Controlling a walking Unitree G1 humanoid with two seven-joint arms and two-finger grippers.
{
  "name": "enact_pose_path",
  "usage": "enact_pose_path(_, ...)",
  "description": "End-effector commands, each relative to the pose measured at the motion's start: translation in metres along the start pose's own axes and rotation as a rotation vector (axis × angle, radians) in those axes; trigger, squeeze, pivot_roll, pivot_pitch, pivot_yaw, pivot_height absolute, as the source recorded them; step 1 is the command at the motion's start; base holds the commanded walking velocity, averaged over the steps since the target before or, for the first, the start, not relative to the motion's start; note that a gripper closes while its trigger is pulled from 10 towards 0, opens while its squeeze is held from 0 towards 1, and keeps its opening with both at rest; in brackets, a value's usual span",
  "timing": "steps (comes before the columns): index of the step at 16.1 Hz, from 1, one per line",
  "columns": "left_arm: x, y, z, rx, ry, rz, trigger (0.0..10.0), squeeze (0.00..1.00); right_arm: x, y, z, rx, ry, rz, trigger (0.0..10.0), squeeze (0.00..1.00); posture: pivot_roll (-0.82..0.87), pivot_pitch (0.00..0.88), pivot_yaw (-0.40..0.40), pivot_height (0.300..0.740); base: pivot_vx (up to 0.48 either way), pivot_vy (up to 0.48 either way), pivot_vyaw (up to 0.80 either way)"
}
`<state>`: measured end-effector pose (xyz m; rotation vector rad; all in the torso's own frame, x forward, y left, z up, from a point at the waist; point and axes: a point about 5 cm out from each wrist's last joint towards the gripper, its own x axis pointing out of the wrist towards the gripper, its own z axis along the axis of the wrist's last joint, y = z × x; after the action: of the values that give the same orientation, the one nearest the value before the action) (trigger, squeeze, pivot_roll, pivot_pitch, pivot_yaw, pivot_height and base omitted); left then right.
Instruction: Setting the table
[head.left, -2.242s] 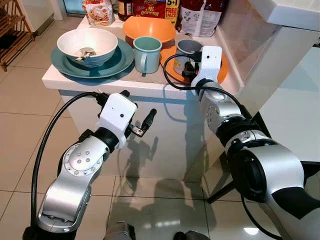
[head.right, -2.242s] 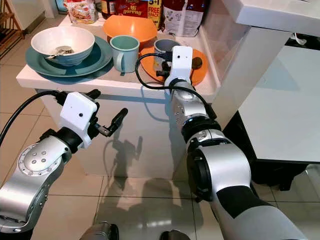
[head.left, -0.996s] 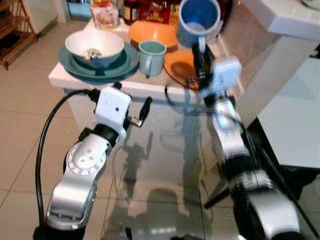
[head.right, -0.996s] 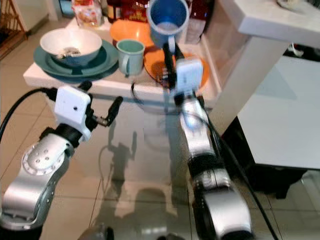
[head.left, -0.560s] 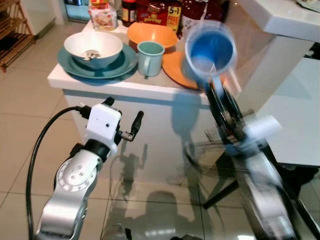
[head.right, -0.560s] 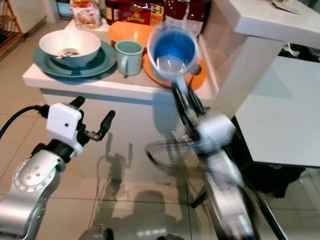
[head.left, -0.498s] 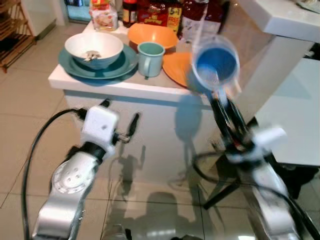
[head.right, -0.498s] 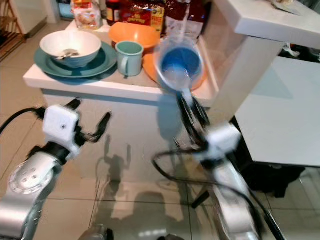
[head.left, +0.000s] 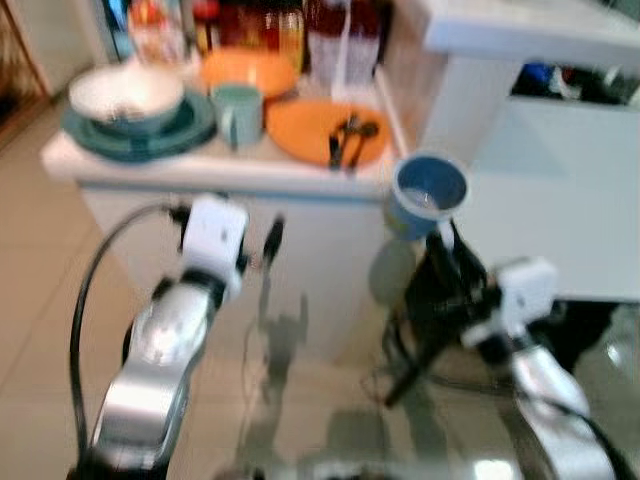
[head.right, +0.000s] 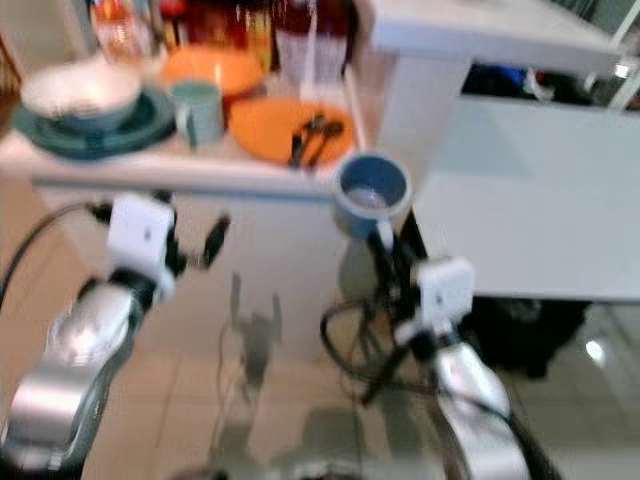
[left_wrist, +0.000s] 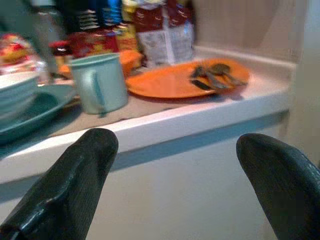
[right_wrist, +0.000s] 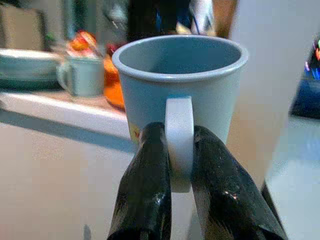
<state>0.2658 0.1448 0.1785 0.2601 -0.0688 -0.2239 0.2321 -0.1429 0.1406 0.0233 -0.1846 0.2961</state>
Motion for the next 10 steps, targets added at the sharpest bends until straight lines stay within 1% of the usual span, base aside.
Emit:
enact_pose_path(1,-0.001,0.003,-0.003,0.011,0.021,0.021,10.0,0.0,0.004,0.0,0.007,-0.012,-0.017,0.007,10.0,0.0,0.09,0.052,-0.075,0.74,0.0,-0.48,0.8)
enact_pose_path(2,-0.001,0.003,-0.002,0.017,0.018,0.018,10.0,0.0,0.004,0.001,0.007,-0.015,-0.013,0.017,10.0,0.0,0.09,0.052,-0.075,0.74,0.0,-0.48,0.8)
enact_pose_path(3,0.001,0.0,0.0,0.061,0.01,-0.006,10.0,0.0,0.004,0.0,0.006,-0.028,0.012,0.016,10.0,0.0,0.09,0.058,-0.074,0.74,0.0,-0.48,0.8)
enact_pose_path(4,0.002,-0.001,0.001,0.074,0.009,-0.012,10.0,0.0,0.004,-0.003,0.005,-0.031,0.026,-0.002,10.0,0.0,0.09,0.058,-0.074,0.74,0.0,-0.48,0.8)
enact_pose_path(6,0.005,-0.004,0.003,0.072,0.001,-0.022,10.0,0.0,0.006,-0.016,0.007,-0.018,0.024,-0.099,10.0,0.0,0.09,0.062,-0.063,0.74,0.0,-0.48,0.8)
enact_pose_path(7,0.006,-0.004,0.004,0.072,0.0,-0.025,10.0,0.0,0.006,-0.019,0.008,-0.013,0.021,-0.124,10.0,0.0,0.07,0.065,-0.04,0.74,0.0,-0.48,0.8)
enact_pose_path(8,0.011,-0.007,0.005,0.07,-0.011,-0.053,10.0,0.0,0.003,-0.034,0.009,0.079,0.037,-0.255,10.0,0.0,0.06,0.066,-0.028,0.74,0.0,-0.48,0.0)
enact_pose_path(10,0.017,-0.011,0.006,0.066,-0.013,-0.076,10.0,0.0,0.0,-0.043,0.008,0.063,0.084,-0.311,10.0,0.0,0.04,0.065,0.024,0.74,0.0,-0.48,0.0)
